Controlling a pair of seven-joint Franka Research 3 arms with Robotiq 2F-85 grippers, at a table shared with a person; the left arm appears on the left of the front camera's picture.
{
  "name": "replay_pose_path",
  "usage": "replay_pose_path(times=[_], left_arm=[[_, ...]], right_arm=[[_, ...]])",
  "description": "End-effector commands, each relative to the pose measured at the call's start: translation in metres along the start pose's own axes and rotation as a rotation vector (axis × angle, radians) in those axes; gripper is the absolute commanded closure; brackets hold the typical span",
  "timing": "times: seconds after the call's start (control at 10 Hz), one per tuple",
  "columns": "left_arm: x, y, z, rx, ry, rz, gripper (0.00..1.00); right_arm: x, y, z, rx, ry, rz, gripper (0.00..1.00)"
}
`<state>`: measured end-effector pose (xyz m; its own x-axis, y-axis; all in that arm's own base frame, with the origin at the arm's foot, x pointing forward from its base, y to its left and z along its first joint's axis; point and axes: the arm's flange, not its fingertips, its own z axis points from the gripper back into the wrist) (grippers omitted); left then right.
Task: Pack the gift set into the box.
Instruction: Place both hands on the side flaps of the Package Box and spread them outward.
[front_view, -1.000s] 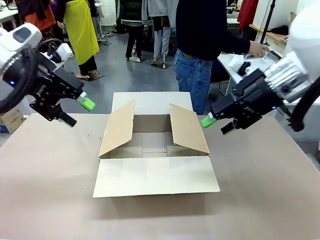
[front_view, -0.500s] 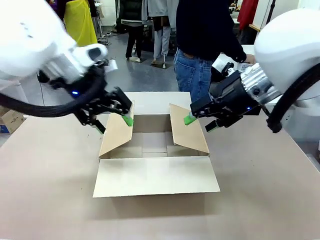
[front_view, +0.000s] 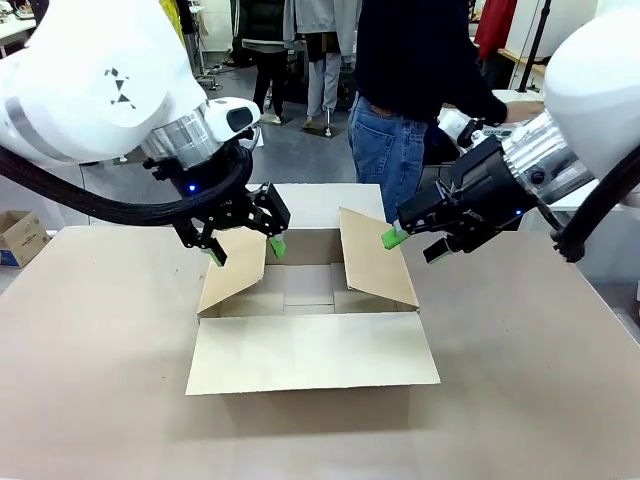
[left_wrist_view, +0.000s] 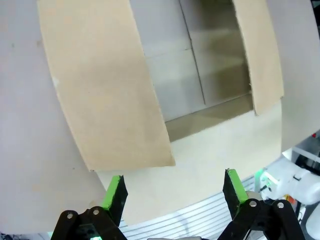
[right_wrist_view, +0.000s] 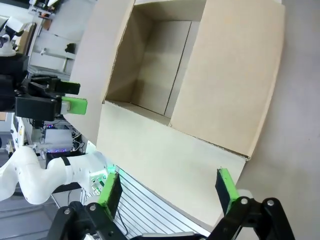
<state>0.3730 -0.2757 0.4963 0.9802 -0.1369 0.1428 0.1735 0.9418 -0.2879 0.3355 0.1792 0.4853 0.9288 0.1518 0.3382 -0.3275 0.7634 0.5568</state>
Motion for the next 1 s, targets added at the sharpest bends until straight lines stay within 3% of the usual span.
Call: replay_pose_path(times=[0.0, 0.3, 0.5, 0.9], left_arm=[[0.025, -0.025, -0.012, 0.159, -0.064, 0.049, 0.00], [0.080, -0.037, -0.034, 0.269, -0.011, 0.133, 0.00], [0.088, -0.034, -0.050, 0.338, 0.012, 0.166, 0.00], [0.091, -0.018, -0.071, 0.466, -0.038, 0.200, 0.00]], right_arm=[[-0.004, -0.001, -0.001, 0.004, 0.005, 0.003, 0.00], [-0.004, -0.001, -0.001, 0.004, 0.005, 0.003, 0.00], [-0.004, -0.001, -0.001, 0.004, 0.005, 0.003, 0.00], [-0.004, -0.001, -0.001, 0.004, 0.005, 0.003, 0.00]])
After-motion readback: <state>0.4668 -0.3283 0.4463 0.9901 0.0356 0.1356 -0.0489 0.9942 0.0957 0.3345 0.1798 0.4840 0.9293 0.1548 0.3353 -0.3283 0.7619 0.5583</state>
